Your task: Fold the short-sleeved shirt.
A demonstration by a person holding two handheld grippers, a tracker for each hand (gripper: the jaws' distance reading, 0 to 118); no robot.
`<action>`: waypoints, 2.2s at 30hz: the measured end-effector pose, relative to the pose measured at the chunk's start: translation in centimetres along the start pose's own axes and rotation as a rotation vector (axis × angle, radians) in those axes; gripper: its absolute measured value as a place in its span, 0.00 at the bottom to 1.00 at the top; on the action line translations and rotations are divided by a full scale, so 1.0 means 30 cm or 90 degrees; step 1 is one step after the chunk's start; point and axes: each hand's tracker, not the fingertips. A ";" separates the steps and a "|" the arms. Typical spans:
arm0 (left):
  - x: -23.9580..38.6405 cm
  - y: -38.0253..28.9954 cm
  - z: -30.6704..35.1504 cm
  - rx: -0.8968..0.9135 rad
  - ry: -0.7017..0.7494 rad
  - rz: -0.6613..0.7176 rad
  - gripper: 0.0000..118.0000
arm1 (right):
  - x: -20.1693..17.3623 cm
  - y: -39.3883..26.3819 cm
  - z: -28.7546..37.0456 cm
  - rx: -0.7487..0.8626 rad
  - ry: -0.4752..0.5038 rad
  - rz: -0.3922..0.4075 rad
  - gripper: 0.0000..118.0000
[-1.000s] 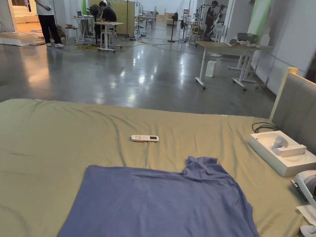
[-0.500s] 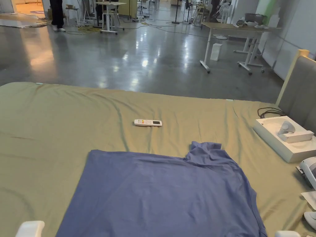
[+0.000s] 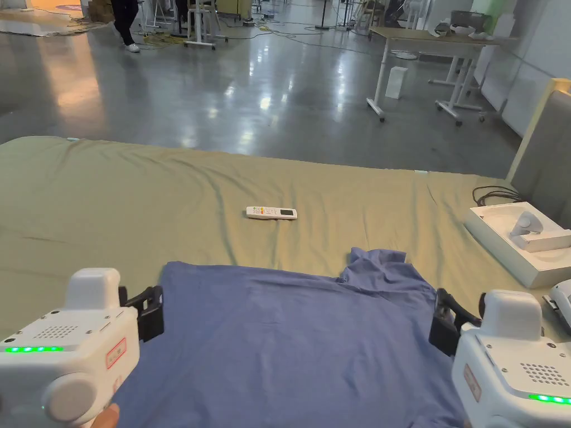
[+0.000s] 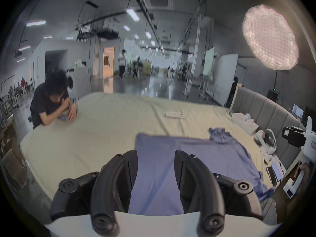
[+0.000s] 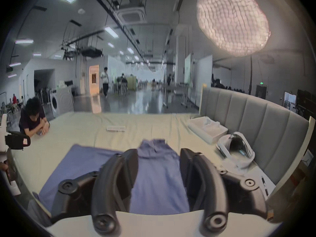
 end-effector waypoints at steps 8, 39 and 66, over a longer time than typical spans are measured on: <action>0.121 0.045 0.010 0.052 -0.013 -0.069 0.01 | -0.070 0.026 -0.011 0.082 -0.016 0.003 0.00; -0.320 -0.348 -0.012 -0.438 0.040 0.071 0.46 | -0.122 -0.124 -0.088 -0.068 0.065 0.044 0.00; -0.246 -0.435 -0.059 -0.487 0.068 -0.001 0.06 | 0.142 -0.160 -0.019 -0.262 0.034 0.094 0.00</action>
